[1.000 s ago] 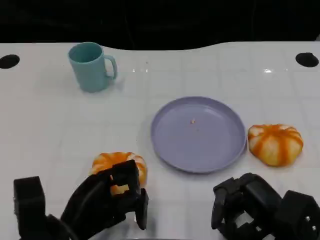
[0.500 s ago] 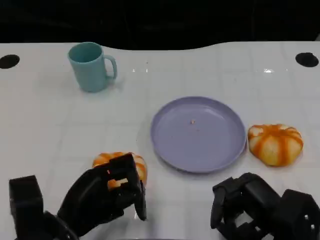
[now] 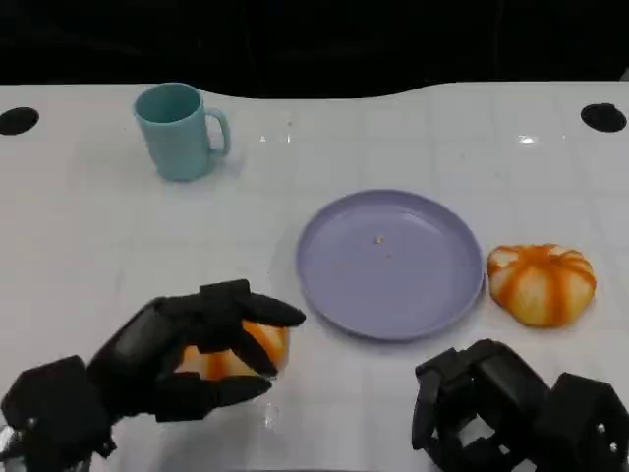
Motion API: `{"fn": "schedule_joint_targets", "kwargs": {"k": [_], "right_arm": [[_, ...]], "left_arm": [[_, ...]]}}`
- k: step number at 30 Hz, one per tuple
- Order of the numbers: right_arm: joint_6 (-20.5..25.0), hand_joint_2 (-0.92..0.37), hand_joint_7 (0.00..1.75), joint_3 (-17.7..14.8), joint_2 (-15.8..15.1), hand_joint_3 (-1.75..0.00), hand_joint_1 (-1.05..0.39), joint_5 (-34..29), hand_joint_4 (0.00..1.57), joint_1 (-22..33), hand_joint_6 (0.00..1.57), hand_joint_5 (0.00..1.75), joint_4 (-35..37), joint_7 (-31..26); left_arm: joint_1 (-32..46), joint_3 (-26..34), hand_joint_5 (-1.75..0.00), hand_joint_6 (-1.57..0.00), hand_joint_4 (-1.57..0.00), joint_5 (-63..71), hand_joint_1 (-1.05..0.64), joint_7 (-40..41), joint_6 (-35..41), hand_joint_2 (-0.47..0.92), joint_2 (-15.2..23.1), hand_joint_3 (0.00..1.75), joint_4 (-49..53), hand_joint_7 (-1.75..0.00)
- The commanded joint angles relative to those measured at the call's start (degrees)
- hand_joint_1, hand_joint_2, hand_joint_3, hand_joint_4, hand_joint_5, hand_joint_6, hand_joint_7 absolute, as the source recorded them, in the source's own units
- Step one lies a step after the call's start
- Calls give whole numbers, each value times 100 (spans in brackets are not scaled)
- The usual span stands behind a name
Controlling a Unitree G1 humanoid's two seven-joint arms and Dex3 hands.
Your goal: Grasp the bread from the table and place it into the plate.
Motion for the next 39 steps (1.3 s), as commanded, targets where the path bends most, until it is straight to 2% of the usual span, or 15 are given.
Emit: {"fn": "schedule_joint_targets", "kwargs": {"k": [1,6,9,13,17,21,29,39], "right_arm": [[-2,-16,106,-12,-12,-132,-105,48,157,-29,157,128,44,-3],[-119,-17,106,-11,-5,-132,-105,24,157,-49,157,128,117,-18],[-5,-17,106,-4,-25,-132,-105,-8,157,-37,157,128,51,-38],[37,-17,108,1,-32,-131,-105,-39,157,-23,157,127,-10,-67],[25,-15,109,-4,-32,-133,-105,26,157,-4,157,129,-28,-22],[129,-11,110,1,-42,-137,-105,-18,157,-8,157,129,-104,-60],[150,-9,109,-17,-41,-139,-105,70,157,-3,157,130,-85,10],[98,-9,110,-20,-34,-141,-105,36,157,-22,157,130,-38,-12]], "left_arm": [[-12,-18,-69,-49,-51,695,-69,447,-39,92,439,8,-453,-8],[67,-71,-46,-41,-43,2024,-65,1195,-43,92,797,1,-1050,0],[118,-130,-32,-35,-43,2749,-63,1596,79,91,906,0,-1401,0],[142,-302,-20,-26,-38,3623,-57,1764,467,87,1058,0,-1870,0],[91,-527,-15,-20,-34,4261,-44,1682,878,78,1184,0,-2151,0],[24,-758,-13,-18,-33,4744,-38,1562,1331,73,1252,0,-2334,0],[-192,-1259,-11,-19,-35,5435,-39,1111,2105,71,1265,0,-2462,-1],[-609,-1929,-8,-23,-37,6133,-36,870,2979,71,1032,0,-1926,-1]]}}
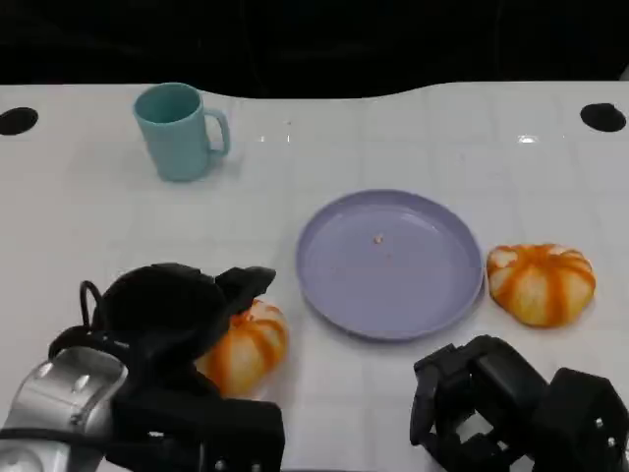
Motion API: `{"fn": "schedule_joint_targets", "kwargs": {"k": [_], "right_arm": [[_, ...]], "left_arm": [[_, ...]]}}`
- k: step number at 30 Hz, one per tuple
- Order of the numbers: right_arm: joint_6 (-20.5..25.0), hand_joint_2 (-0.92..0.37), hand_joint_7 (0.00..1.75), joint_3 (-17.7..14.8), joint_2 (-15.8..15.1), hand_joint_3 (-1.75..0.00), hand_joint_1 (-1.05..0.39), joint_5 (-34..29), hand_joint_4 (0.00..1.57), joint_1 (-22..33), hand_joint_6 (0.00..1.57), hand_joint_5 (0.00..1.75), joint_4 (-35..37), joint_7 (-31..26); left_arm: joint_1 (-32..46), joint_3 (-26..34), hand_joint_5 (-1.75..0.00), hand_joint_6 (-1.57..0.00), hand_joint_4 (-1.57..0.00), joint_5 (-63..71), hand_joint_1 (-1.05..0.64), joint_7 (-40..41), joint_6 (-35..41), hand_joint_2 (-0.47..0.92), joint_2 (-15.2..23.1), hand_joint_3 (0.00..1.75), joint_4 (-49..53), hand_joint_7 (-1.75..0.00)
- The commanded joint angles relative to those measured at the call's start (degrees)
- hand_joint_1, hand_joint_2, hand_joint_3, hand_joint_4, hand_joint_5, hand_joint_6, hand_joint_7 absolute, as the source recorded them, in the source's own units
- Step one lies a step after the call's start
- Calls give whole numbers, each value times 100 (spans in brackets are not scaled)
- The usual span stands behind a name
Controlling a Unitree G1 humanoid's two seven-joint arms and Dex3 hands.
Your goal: Grasp the bread from the table and place it into the plate.
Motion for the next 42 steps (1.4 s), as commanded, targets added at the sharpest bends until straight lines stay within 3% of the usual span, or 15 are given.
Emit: {"fn": "schedule_joint_targets", "kwargs": {"k": [1,10,18,21,22,23,24,26,28,30,31,34,36,38,42], "right_arm": [[-9,-9,110,-21,-42,-141,-105,40,157,17,157,130,14,-5],[-36,-13,107,-19,-41,-136,-105,47,157,49,157,128,34,5],[43,-16,108,2,-56,-133,-105,2,156,101,157,128,-79,-22],[50,-16,108,4,-61,-132,-105,-15,157,92,157,128,-88,-30],[90,-16,108,5,-55,-132,-105,-13,157,106,157,128,-121,-39],[86,-15,108,1,-44,-132,-105,9,157,114,157,128,-124,-32],[62,-14,108,-3,-34,-132,-105,36,157,117,157,128,-113,-18],[-27,-14,109,1,-35,-133,-105,23,157,117,157,128,-78,-21],[-51,-15,109,8,-45,-133,-105,-6,157,121,157,128,-72,-35],[-68,-15,109,6,-49,-134,-105,-4,156,114,157,128,-58,-30],[-77,-16,109,6,-53,-134,-105,-15,156,107,157,128,-52,-38],[-55,-16,109,9,-52,-133,-105,-28,156,106,157,128,-67,-56],[-31,-15,110,8,-45,-134,-105,-11,157,103,157,128,-69,-54],[-58,-14,110,3,-37,-134,-105,23,157,94,157,129,-35,-31],[-83,-15,109,6,-32,-134,-105,55,157,113,157,129,-27,-5]], "left_arm": [[-238,-266,-7,-22,-37,325,-35,-34,389,71,-121,0,364,-1],[-808,-775,-5,-17,-34,562,-38,163,1024,73,-572,1,1592,0],[-1212,-999,-4,-16,-33,166,-40,930,805,75,-727,1,2907,0],[-1343,-1070,-8,-21,-42,35,-41,1090,686,80,-708,3,3262,-2],[-1392,-1106,-16,-29,-55,12,-41,1097,643,84,-686,5,3350,-6],[-1437,-1142,-37,-39,-58,-5,-41,1141,571,87,-657,5,3441,-4],[-1469,-1165,-78,-56,-60,-37,-39,1190,508,89,-635,10,3512,-5],[-1493,-1168,-122,-87,-69,-135,-35,1353,375,91,-602,22,3626,-7],[-1512,-1192,-130,-103,-76,-184,-33,1480,299,92,-572,29,3699,-7],[-1470,-1177,-131,-106,-77,-234,-33,1823,151,92,-550,30,3768,-7],[-1429,-1157,-145,-114,-75,-265,-32,2121,29,92,-536,42,3822,-12],[-1372,-1107,-155,-117,-72,-413,-31,2741,-262,92,-520,53,3978,-16],[-1359,-1081,-170,-94,-71,-509,-28,3088,-443,85,-524,70,4089,-81],[-1347,-1062,-174,-77,-74,-598,-27,3454,-643,76,-527,87,4208,-122],[-1365,-1060,-175,-67,-78,-654,-25,4161,-1022,64,-520,106,4443,-151]]}}
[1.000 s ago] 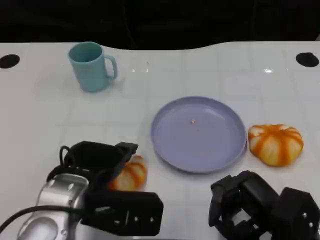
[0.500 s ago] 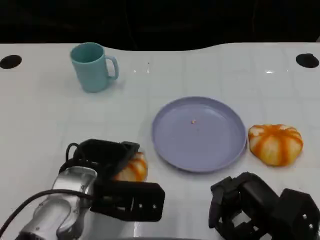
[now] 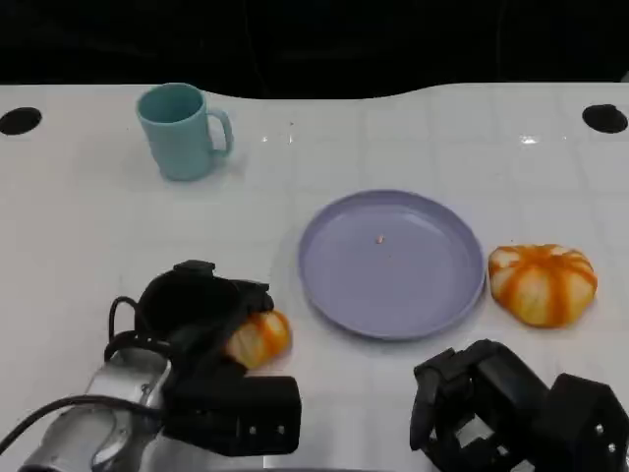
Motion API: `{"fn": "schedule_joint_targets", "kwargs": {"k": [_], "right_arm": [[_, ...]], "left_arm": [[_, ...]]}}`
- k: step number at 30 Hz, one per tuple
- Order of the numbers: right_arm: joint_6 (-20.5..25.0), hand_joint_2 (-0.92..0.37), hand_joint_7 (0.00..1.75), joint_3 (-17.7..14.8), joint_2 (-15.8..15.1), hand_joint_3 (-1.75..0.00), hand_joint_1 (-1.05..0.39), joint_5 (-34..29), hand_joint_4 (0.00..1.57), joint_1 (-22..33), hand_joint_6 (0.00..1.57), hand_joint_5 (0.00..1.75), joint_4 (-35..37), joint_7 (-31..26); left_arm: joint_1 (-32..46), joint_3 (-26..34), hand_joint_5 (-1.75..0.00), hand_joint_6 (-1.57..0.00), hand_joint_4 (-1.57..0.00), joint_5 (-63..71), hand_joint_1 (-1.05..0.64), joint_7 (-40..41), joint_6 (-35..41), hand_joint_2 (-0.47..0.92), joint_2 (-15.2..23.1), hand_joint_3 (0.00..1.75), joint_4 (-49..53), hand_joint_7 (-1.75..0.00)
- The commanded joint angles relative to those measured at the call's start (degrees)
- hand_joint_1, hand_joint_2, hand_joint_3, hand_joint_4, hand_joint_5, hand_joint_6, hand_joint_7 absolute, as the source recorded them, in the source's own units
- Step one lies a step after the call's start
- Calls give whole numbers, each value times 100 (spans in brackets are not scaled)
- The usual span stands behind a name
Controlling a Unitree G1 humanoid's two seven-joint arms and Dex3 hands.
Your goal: Grasp the bread from the table and place it into the plate.
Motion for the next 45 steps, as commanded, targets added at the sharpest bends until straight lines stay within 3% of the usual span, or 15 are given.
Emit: {"fn": "schedule_joint_targets", "kwargs": {"k": [1,5,13,17,21,24,28,32,35,41,45], "right_arm": [[-40,-15,108,-11,-34,-133,-105,52,157,34,157,128,6,11],[45,-11,108,0,-33,-137,-105,-2,157,25,157,128,-53,-46],[-44,-7,109,0,-41,-143,-105,13,157,23,157,130,-11,-50],[-17,-8,107,-1,-44,-143,-105,24,157,26,157,130,-2,-43],[-63,-8,107,15,-59,-142,-105,-26,157,49,157,130,-18,-70],[-74,-9,105,18,-75,-142,-105,-17,155,57,157,130,-14,-52],[128,-9,107,39,-59,-141,-105,-41,155,90,157,131,-140,-104],[24,-9,106,35,-48,-143,-105,-11,156,96,157,132,-99,-109],[63,-9,108,34,-55,-142,-105,34,157,123,157,131,-113,-73],[7,-13,105,46,-77,-136,-105,72,155,188,157,129,-132,-5],[-109,-14,105,33,-85,-135,-105,69,155,206,157,129,-94,16]], "left_arm": [[41,17,-175,-64,-78,-95,-25,695,-364,63,79,109,298,-157],[-22,38,-175,-57,-78,-152,-24,934,-531,60,112,114,369,-173],[-112,153,-175,-61,-79,-180,-27,1215,-683,55,221,119,219,-166],[-119,242,-175,-60,-82,-253,-28,1221,-822,56,284,115,98,-174],[-101,284,-175,-65,-83,-202,-30,1199,-808,60,362,108,-86,-165],[-72,328,-175,-62,-81,-180,-30,1286,-813,61,395,102,-218,-171],[-39,464,-175,-61,-83,-218,-28,1311,-879,59,446,100,-542,-174],[-86,570,-175,-58,-79,-265,-28,1127,-864,56,480,93,-894,-175],[-193,620,-175,-58,-79,-333,-26,1035,-898,54,420,90,-1042,-175],[-587,581,-175,-62,-84,-456,-28,940,-998,47,198,106,-890,-175],[-902,458,-175,-64,-86,-416,-29,825,-945,46,-36,105,-677,-175]]}}
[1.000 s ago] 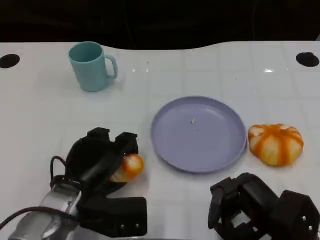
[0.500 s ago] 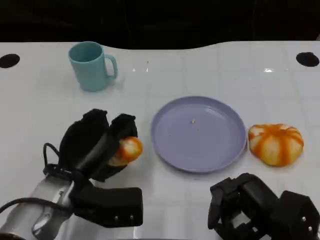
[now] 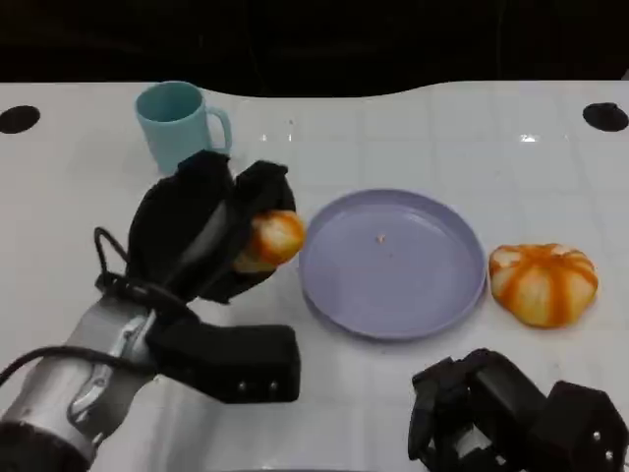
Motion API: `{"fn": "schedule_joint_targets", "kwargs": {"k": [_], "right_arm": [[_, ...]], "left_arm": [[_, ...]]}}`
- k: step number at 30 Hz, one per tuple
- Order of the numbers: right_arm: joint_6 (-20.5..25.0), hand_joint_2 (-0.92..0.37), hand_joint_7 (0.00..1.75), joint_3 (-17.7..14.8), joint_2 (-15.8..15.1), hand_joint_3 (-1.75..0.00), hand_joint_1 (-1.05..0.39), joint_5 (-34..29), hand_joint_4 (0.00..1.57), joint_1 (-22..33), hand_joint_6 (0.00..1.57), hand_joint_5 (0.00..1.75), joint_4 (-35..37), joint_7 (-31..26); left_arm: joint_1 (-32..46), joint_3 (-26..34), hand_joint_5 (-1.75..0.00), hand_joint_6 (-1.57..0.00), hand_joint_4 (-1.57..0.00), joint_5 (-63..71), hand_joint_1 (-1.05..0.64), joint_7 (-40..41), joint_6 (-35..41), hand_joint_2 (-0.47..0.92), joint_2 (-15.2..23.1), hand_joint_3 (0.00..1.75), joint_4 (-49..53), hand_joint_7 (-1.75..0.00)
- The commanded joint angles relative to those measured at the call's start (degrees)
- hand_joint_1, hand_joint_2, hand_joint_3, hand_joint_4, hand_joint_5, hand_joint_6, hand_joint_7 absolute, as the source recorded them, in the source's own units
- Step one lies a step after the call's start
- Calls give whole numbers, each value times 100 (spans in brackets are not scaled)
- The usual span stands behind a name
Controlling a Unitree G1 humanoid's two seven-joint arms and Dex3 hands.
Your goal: Grasp the bread from the table and place it into the plate.
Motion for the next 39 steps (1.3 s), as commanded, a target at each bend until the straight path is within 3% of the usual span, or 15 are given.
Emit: {"fn": "schedule_joint_targets", "kwargs": {"k": [1,6,10,16,23,30,33,35,37,39], "right_arm": [[-162,-14,105,-47,-80,-135,-105,62,156,80,157,129,-51,31],[-61,-12,105,-49,-88,-136,-105,63,156,112,157,129,-121,32],[3,-10,106,-52,-82,-138,-105,42,156,147,157,129,-187,-3],[-32,-11,105,-47,-58,-139,-105,83,155,183,157,130,-197,13],[-54,-14,106,-4,-50,-136,-105,-11,155,195,157,130,-222,-71],[17,-13,106,38,-7,-135,-105,27,156,189,157,130,-233,-90],[37,-13,105,41,16,-134,-105,74,156,193,157,130,-235,-68],[17,-14,105,52,12,-134,-105,29,156,190,157,130,-237,-93],[46,-14,105,56,17,-133,-105,43,155,187,157,130,-242,-85],[33,-14,104,56,29,-133,-105,66,155,182,157,130,-231,-76]], "left_arm": [[-381,-125,-175,-65,-86,-3,-28,-106,-27,45,-191,106,276,-175],[-731,-319,-175,-65,-86,27,-27,-195,-31,44,-460,107,644,-173],[-1016,-507,-175,-73,-89,105,-30,-199,54,48,-707,99,1002,-156],[-1396,-715,-175,-69,-93,101,-26,-158,69,50,-1110,103,1637,-173],[-1739,-866,-175,-72,-96,46,-25,-166,41,48,-1422,108,2226,-171],[-2081,-978,-175,-67,-92,9,-22,-173,-43,50,-1577,97,2891,-173],[-2226,-998,-172,-70,-84,-88,-24,-488,-90,64,-1559,84,3054,-139],[-2331,-1074,-151,-74,-78,-34,-30,-696,-32,78,-1525,63,3125,-105],[-2408,-1172,-139,-68,-69,62,-37,-816,22,88,-1483,34,3158,-65],[-2449,-1232,-126,-59,-57,96,-44,-981,111,91,-1464,20,3136,-33]]}}
